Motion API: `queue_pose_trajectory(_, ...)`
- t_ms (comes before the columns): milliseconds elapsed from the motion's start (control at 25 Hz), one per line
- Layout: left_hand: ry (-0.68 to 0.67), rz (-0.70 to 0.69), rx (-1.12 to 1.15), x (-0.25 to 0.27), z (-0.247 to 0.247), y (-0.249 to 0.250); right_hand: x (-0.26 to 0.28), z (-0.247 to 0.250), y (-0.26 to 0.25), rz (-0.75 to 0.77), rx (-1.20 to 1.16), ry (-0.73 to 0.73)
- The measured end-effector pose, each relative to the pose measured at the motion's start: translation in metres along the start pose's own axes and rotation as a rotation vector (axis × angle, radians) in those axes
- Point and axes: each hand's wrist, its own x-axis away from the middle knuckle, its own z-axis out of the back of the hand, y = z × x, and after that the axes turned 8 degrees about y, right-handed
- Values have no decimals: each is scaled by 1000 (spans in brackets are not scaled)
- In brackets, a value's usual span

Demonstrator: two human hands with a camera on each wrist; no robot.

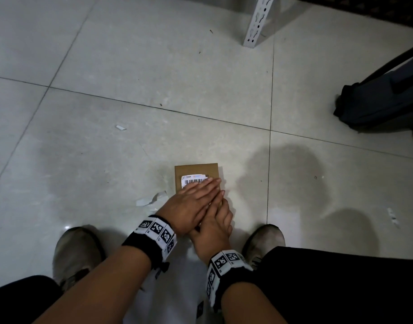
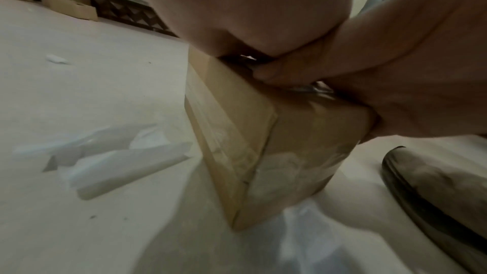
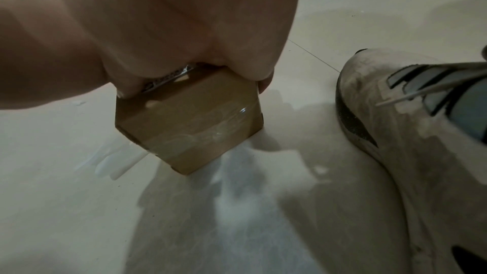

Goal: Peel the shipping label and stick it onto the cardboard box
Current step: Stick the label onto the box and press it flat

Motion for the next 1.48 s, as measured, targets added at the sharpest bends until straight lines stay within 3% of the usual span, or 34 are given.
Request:
queue_pose_trajectory(200,-71,63,-13,-5,14,-8,-2,0,1,-37,-99,32)
queue_pose_trajectory(360,168,204,76,8,31,-14,-9,17,6,-53,-110,146)
queue_pose_trajectory(440,182,222,50,16,35,-12,-17,36,10,60,-9,168)
queue_pose_trajectory(600,-35,282,-89,21,40,-17,-44,69,8,412,379,-66)
queue_pose_trajectory(760,-190,399,-119,27,34,-24,-62,69,0,587,598,-126)
queue_pose_trajectory(840,-211,458,-90,26,32,-27,-64,67,0,551,633,-142)
queue_pose_trajectory(1120,-124,423,-64,24,41,-36,-61,71,-7,318,592,-138)
queue_pose_trajectory(1280,-250,485,-52,24,44,-31,-58,71,-10,335,654,-78)
queue_pose_trajectory(1480,-347,557,-74,22,51,-29,-61,77,-3,290,541,-182)
